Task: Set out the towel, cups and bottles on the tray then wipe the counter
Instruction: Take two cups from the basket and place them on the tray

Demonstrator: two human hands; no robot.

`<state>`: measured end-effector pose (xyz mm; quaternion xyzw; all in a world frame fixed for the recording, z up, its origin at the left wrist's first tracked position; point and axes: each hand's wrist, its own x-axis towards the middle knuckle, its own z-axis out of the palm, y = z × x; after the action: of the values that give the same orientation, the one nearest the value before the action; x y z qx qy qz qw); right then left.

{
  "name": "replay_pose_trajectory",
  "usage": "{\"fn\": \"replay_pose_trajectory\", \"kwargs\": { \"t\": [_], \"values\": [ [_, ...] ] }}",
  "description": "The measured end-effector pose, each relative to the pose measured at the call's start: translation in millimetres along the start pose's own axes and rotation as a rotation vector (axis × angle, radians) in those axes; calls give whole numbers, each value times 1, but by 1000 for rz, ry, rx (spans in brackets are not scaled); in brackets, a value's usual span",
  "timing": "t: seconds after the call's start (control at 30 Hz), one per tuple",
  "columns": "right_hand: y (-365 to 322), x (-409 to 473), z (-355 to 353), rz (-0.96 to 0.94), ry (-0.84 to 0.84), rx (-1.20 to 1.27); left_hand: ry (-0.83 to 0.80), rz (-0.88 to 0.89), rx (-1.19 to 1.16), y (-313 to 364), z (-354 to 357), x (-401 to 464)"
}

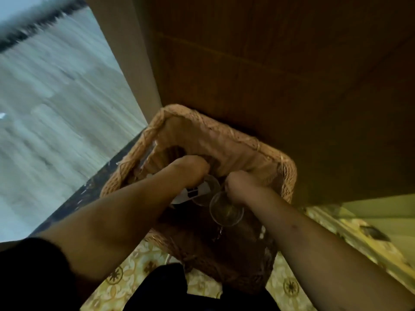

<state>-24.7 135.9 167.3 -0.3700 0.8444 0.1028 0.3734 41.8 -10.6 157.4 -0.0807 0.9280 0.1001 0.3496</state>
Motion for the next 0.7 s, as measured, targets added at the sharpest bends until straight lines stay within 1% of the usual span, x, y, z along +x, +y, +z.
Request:
{"fn": "replay_pose_trajectory", "kwargs": {
  "t": [0.07, 0.1, 0.2, 0.23, 0.33, 0.43, 0.53, 0.7],
  "values": [
    [4, -23, -20, -50, 76, 49, 177, -61, -76, 3, -16, -43],
    [6, -34, -29, -89, 106, 66, 240, -103, -123, 7, -24, -61],
    [10, -68, -55, -225, 163, 70, 286, -279, -251, 18, -43, -110],
    [9, -77, -62, -274, 180, 61, 329, -324, -285, 21, -44, -125],
    [1, -105, -80, -412, 233, 46, 535, -441, -434, 28, -35, -179],
    [-17, -134, -90, -582, 262, 54, 664, -596, -530, 34, -11, -233],
    [-46, -158, -89, -724, 311, 12, 761, -739, -624, 42, 19, -288],
    [-121, -198, -64, -947, 251, -25, 880, -975, -827, 58, 90, -393]
  ]
}}
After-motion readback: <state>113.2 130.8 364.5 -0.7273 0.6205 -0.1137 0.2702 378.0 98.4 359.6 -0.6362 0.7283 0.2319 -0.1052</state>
